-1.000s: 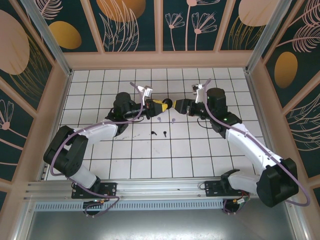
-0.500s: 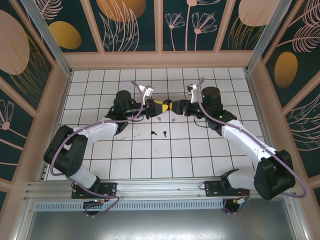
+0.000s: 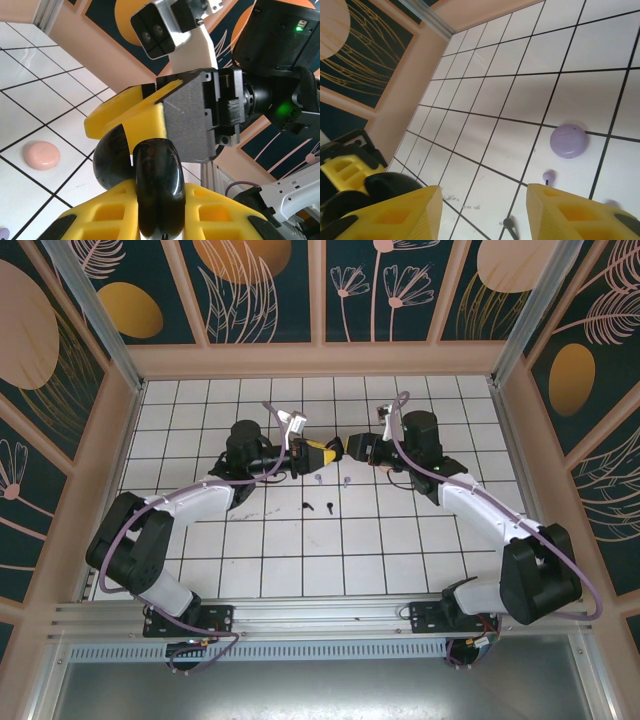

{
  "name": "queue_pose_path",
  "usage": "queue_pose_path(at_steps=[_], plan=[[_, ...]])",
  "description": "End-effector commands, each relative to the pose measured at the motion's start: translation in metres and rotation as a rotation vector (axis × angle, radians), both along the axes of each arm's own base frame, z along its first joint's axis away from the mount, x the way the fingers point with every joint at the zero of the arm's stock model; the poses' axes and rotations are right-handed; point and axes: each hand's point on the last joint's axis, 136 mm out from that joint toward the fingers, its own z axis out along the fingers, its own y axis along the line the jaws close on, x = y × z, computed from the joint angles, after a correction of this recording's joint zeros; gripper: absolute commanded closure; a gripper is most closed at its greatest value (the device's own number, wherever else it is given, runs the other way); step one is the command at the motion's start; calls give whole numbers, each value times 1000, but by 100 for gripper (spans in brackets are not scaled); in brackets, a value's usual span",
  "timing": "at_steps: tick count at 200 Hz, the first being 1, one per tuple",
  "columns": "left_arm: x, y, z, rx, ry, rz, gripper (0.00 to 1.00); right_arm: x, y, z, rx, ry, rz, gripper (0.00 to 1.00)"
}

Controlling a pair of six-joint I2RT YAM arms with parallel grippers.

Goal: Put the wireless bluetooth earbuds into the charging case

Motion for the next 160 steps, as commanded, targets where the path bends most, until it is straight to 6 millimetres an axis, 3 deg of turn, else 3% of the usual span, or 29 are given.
queue_pose_path(at_steps=[1,28,76,160], plan=[[-10,0,24,-44,-77,-32,100,2,-9,8,16,-22,-31,52],[-11,0,23,-43,-77,-36,100,-16,-14,23,31,-51,6,52],[-14,-2,26,-51,-73,-66,100,-50,-3,37,73,-97,181,55],[-16,-3,34,-70,-74,-87,100,-45,8,37,85,-87,211,60]])
